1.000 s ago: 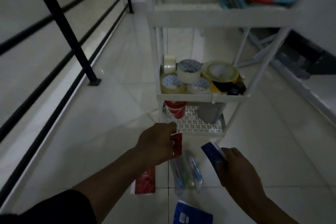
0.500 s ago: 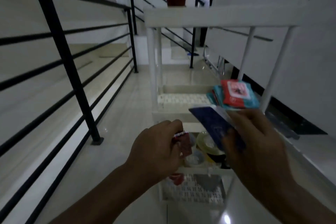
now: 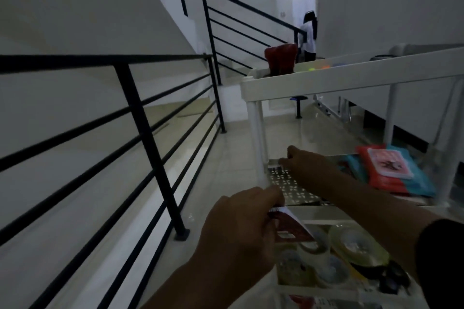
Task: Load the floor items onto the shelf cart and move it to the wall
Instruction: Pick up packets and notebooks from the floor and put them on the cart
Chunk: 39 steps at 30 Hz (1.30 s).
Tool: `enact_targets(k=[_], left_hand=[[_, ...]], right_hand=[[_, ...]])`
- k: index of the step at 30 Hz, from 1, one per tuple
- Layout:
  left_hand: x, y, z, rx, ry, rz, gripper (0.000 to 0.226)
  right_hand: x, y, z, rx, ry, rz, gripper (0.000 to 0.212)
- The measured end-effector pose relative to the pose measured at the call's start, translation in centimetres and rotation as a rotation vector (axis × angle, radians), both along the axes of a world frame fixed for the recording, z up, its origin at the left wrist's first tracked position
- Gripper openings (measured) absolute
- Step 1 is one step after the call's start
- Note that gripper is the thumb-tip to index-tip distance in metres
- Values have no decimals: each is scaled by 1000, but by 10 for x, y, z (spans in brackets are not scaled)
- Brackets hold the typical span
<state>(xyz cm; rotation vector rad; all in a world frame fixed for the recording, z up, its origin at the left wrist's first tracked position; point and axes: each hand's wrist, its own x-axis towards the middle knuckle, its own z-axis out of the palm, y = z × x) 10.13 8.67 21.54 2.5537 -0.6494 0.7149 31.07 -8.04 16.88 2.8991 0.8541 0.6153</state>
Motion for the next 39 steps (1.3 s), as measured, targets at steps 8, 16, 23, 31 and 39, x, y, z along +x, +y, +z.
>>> enact_targets(k=[8,16,23,31,39], left_hand=[[13,-4,-6,-16,10,-16,11],[21,-15,-5,-68,9,-13,11],[44,-23,-1,-177,-1,3,22],[81,-47,7,-341,-38,-104,16],[81,-36,2,-232,-30,6,41]], right_hand=[[7,0,-5,-123,195,55,34],[-3,-17,1,26,317,22,34],[-48,-62,68,746,663,167,45],[-122,-75,91,439,221,195,25],[-52,-46,46,46,-147,45,17]])
